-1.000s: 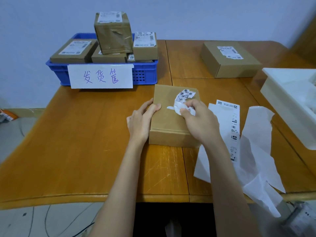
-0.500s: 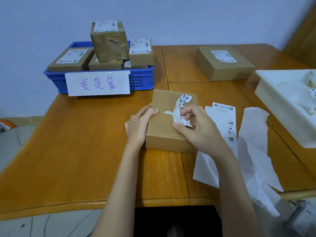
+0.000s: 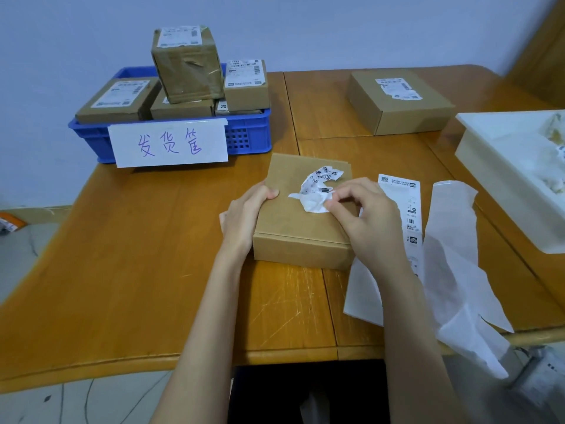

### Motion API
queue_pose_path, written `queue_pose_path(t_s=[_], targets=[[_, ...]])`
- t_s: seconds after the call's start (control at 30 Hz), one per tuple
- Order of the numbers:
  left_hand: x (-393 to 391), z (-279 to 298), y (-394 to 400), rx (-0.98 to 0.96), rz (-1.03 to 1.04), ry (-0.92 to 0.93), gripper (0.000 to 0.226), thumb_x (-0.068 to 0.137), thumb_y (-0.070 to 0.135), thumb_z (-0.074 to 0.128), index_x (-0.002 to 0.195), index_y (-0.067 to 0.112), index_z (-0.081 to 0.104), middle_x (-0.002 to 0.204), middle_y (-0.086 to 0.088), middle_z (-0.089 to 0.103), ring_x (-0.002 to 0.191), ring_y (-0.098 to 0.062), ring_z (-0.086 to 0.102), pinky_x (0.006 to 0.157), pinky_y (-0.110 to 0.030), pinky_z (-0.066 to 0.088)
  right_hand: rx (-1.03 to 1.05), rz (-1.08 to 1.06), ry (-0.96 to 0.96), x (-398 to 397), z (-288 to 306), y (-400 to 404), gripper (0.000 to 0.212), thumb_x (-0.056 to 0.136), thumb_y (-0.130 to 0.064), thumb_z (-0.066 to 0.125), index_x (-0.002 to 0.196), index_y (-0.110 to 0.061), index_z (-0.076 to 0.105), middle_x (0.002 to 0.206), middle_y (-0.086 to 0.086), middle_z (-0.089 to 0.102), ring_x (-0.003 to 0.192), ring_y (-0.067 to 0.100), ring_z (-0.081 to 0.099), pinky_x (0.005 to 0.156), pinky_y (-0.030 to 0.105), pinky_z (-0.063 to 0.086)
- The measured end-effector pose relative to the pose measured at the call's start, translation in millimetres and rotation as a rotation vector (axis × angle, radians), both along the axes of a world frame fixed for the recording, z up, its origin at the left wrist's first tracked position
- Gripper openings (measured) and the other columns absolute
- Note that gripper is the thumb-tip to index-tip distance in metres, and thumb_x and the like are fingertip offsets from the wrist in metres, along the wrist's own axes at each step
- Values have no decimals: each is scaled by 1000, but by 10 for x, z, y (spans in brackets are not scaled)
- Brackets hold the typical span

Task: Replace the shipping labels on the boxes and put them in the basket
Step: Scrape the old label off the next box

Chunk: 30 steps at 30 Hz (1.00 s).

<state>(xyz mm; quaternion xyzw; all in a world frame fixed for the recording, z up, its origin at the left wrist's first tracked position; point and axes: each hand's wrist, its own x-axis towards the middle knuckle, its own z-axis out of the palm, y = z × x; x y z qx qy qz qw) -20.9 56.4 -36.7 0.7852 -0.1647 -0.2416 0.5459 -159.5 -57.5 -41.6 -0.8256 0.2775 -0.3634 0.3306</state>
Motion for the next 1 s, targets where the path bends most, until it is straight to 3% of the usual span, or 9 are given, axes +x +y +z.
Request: queue_pose_path(t_s=[0.17,0.33,0.43,0.5,0.6,0.67,0.77,0.9,1.0], targets=[[-54,59,12,19,-19,-2,20,100,41,45,86,43,59,90,21,50,86,1,41,115,-46,24,-120,-77,58,148,135,12,11,83,-28,71,73,-30,66,87,-15,65,84,4,52,81,30,32],[-73,90,14,16,-31,19,19,99,44,47,85,43,60,89,19,52,87,0,42,114,-46,26,-96,-125,41,268,168,27,7,79,-27,74,76,-32,72,83,-9,59,82,11,57,74,35,42],[-91,98,22,3,-16,30,17,87,57,54,77,48,65,88,18,54,91,-2,47,113,-46,29,230,-37,-76,240,191,11,16,77,-12,76,75,-27,70,67,-5,52,74,14,52,69,28,44],[-99,115,15,1,-9,40,20,91,54,54,75,47,63,87,17,52,88,-1,44,114,-46,28,464,73,-150,145,251,-7,18,77,0,72,76,-18,72,61,1,54,66,12,53,67,19,44],[-112,138,4,7,5,47,22,99,45,49,78,43,57,86,16,48,82,1,38,115,-45,24,621,192,-149,-34,250,-26,19,78,0,73,90,-15,74,74,8,61,80,11,60,82,22,48],[-122,157,1,10,16,50,22,98,45,49,78,43,57,86,16,48,82,-1,39,115,-46,24,651,261,-165,-122,231,-6,27,77,-6,74,101,-18,72,84,2,61,89,8,59,88,22,46],[-128,164,-5,17,25,64,19,98,45,49,79,45,53,87,17,44,82,-5,38,116,-46,24,597,182,-210,-158,192,6,25,76,-9,66,98,-21,70,94,-1,61,90,3,57,85,16,46],[-131,141,14,9,12,31,20,100,44,47,80,47,51,87,18,45,81,0,37,116,-46,24,285,-92,-40,-112,94,-14,25,85,-2,66,91,-27,69,102,-2,57,81,2,54,76,5,39],[-143,130,17,2,7,13,23,101,42,46,80,49,49,87,19,44,80,0,35,116,-46,23,177,-155,54,-44,78,-21,19,88,-13,67,102,-24,72,100,-5,50,82,6,51,84,17,44]])
